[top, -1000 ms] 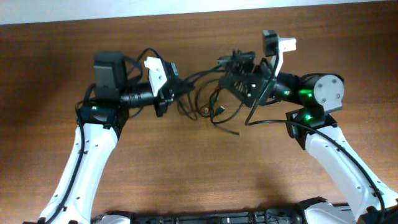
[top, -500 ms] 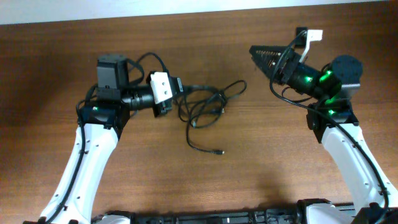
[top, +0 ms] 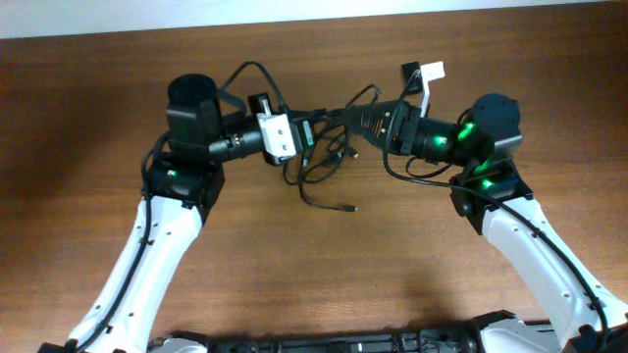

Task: Untangle cables

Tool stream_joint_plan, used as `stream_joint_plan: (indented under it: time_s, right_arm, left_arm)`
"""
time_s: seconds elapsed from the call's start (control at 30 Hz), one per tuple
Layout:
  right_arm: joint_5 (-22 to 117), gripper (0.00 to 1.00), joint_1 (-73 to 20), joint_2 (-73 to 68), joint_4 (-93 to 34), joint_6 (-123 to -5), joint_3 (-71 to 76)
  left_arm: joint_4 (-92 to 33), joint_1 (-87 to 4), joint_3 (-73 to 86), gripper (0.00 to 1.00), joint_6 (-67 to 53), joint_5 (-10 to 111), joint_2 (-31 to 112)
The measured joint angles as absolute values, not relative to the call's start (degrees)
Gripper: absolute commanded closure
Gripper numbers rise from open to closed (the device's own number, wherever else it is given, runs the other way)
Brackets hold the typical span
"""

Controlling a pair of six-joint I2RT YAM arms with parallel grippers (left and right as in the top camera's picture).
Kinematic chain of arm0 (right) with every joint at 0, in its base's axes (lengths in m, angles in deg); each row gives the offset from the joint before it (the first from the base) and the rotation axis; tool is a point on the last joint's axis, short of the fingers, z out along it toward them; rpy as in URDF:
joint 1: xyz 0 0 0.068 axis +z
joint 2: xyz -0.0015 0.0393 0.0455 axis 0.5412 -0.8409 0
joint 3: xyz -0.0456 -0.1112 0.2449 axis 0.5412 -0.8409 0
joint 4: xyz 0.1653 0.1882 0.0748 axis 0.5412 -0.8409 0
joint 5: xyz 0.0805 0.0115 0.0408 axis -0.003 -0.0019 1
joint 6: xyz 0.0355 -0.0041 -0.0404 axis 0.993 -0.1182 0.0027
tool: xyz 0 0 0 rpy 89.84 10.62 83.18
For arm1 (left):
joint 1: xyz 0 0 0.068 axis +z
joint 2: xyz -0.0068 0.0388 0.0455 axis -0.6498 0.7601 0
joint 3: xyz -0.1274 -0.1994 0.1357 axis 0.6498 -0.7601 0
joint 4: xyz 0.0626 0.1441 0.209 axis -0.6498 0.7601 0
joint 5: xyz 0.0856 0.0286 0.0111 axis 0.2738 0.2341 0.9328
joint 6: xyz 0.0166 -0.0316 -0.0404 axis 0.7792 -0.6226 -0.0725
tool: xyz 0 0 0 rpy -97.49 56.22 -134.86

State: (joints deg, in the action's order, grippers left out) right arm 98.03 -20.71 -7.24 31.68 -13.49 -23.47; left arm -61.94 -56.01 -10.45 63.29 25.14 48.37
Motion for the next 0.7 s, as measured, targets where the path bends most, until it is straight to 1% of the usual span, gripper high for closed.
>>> stream_joint_plan:
  time_s: [0.1, 0.17, 0.23, 0.33, 0.43, 0.5, 0.63, 0.7]
  right_arm:
    - [97.42, 0.01, -20.71, -7.24, 31.81, -13.49, -23.47]
    - [97.2, 0.01, -20.71, -7.31, 35.15, -13.14, -23.69]
    - [96.9, 0.01, -20.74, -7.59, 41.38, -11.7, -24.01]
    - [96.81, 0.01, -20.6, -7.62, 43.66, -9.99, -24.01]
    - [96.81, 0.01, -20.6, -7.62, 45.16, -9.21, -24.01]
    - [96.68, 0.01, -20.6, -7.62, 46.83, -8.77, -24.01]
    - [94.97, 0.01, -20.6, -7.62, 47.5, -8.51, -24.01]
    - [93.09, 0.01, -20.6, -7.62, 47.53, -8.44, -24.01]
  left_arm:
    - [-62.22, -57.02, -10.45, 1.0, 63.29, 25.58, 48.37]
    - [-60.13, -57.02, -10.39, 1.0, 63.42, 25.56, 48.37]
    - [-57.57, -57.02, -10.3, 1.0, 63.44, 26.17, 48.35]
    - [-52.61, -57.19, -10.23, 1.0, 63.42, 31.59, 48.35]
    - [-49.33, -57.46, -10.23, 1.0, 63.44, 33.47, 48.35]
    - [-48.21, -57.5, -10.23, 1.0, 63.42, 32.22, 48.35]
    - [-46.31, -57.52, -10.23, 1.0, 63.44, 24.22, 48.35]
    - [-44.85, -58.4, -10.23, 1.0, 63.42, 22.12, 48.35]
